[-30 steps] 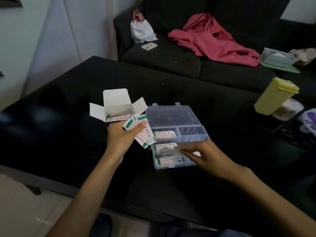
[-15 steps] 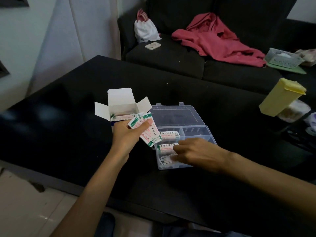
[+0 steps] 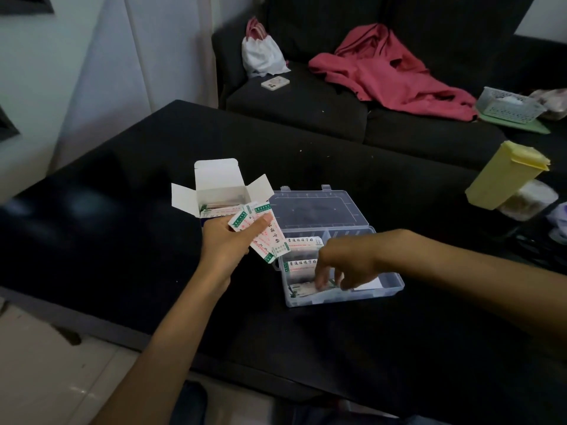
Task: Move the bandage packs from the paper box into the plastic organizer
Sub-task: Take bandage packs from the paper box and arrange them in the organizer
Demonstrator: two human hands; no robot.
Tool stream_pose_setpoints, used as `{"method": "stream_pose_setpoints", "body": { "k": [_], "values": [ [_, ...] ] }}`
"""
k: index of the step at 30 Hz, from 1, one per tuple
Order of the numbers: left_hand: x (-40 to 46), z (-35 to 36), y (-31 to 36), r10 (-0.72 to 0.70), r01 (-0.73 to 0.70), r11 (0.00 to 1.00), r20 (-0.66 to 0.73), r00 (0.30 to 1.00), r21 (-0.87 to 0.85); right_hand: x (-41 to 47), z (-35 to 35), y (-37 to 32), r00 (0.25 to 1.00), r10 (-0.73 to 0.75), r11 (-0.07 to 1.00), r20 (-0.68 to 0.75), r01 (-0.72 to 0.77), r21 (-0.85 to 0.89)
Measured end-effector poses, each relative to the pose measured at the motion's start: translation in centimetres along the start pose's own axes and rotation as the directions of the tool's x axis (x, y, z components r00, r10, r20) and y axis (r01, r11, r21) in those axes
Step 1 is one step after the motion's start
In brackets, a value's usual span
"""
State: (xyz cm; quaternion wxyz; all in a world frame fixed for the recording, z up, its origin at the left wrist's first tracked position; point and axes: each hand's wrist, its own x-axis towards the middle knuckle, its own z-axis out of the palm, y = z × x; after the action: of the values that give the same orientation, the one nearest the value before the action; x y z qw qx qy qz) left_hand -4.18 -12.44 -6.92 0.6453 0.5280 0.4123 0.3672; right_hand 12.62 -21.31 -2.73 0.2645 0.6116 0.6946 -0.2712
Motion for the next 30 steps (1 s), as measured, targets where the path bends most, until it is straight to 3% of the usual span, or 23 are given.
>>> {"method": "stream_pose_setpoints", "body": {
  "k": [6,9,13,15,18,20,22,25,30],
  "values": [
    [0.0,0.1,-0.1,0.000,0.000,1.000,0.006,1.000,0.003,0.2,1.8,0.1,0.959,-0.028,0.999,-0.282,0.020,-0.032],
    [0.0,0.1,0.0,-0.002,0.002,1.000,-0.001,1.000,-0.004,0.6,2.0,0.2,0.954,-0.005,1.000,-0.300,-0.001,-0.021],
    [-0.1,0.2,0.0,-0.001,0.001,1.000,-0.003,1.000,0.001,1.2,1.8,0.8,0.978,0.023,0.997,-0.209,-0.008,0.073],
    [0.0,0.1,0.0,0.001,-0.001,1.000,-0.005,1.000,0.009,1.1,1.5,1.4,0.981,0.046,0.978,-0.188,-0.005,0.209],
    [0.1,0.2,-0.1,-0.014,0.014,0.999,-0.002,1.000,0.029,-0.1,0.6,2.3,0.949,0.158,0.847,-0.273,0.012,0.531],
    [0.0,0.3,-0.1,-0.021,0.021,0.999,0.005,1.000,0.026,-0.8,0.8,2.4,0.912,0.221,0.795,-0.345,0.036,0.606],
    [-0.2,0.5,-0.1,-0.024,0.024,0.999,0.012,1.000,0.031,-1.0,1.9,1.5,0.879,0.233,0.846,-0.417,0.029,0.533],
    [-0.4,0.7,0.0,-0.016,0.014,0.999,0.025,1.000,0.047,-0.6,4.1,-0.5,0.793,0.235,0.960,-0.562,-0.100,0.260],
    [-0.4,0.6,-0.1,-0.019,0.018,0.999,0.023,1.000,0.050,1.3,5.9,-0.8,0.691,0.186,0.982,-0.699,-0.115,0.147]
  ]
}}
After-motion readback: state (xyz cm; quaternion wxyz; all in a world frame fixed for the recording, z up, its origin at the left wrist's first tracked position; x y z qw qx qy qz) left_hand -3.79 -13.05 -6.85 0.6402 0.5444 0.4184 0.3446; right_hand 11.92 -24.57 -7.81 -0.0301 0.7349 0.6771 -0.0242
